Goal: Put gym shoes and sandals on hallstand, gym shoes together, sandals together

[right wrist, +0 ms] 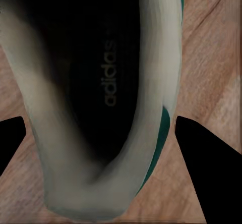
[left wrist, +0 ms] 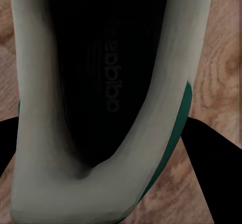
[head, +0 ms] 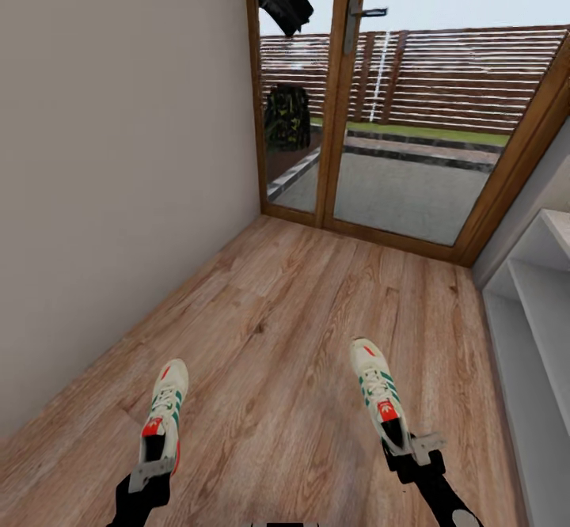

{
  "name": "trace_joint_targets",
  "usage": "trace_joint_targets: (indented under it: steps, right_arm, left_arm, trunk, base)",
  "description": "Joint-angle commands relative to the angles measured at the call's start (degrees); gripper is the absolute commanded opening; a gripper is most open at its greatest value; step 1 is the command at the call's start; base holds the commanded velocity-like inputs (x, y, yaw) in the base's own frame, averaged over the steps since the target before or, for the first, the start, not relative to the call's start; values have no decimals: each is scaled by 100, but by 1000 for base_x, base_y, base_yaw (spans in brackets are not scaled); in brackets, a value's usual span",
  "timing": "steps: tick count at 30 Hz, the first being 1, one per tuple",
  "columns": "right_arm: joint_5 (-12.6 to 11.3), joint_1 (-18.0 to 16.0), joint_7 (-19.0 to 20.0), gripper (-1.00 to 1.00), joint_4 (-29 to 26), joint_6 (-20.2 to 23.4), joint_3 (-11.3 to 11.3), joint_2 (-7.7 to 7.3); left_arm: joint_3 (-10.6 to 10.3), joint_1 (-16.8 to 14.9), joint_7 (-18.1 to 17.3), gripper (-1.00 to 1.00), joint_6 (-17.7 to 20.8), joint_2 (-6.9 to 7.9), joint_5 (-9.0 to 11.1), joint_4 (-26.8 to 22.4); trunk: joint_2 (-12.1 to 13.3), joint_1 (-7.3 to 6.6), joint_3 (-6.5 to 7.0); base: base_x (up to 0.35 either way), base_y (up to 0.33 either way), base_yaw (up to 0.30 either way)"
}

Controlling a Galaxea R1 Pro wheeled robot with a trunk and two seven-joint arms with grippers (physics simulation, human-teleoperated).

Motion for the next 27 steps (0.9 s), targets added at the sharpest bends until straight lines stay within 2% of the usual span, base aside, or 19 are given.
trace_joint_targets:
  steps: [1,3,8,17,27]
  right_arm:
    - [25,-1,-17,-100,292,-249,-38,9]
    - [12,0,-58,-100,860,-684,-35,12]
    - [1,0,-69,-100,1247,-1103,-34,13]
    - [-2,0,-77,-100,1369,-1234,-34,47]
    - [-1,0,-80,-100,1373,-1246,-34,97]
  left_arm:
    - [34,2,-43,-100,-25,-3,6,7]
    - [43,7,-43,-100,-40,10,6,11]
    - [42,9,-43,-100,-51,16,1,12]
    - [28,9,-49,-100,-52,-16,-27,41]
    - [19,9,-52,-100,-56,-39,-36,48]
  trunk:
    - [40,-23,24]
    - [120,-67,78]
    - [321,-177,213]
    - [682,-375,448]
    - [1083,-595,640]
  base:
    - [0,0,0]
    - [0,0,0]
    - [0,0,0]
    - [0,0,0]
    - [0,0,0]
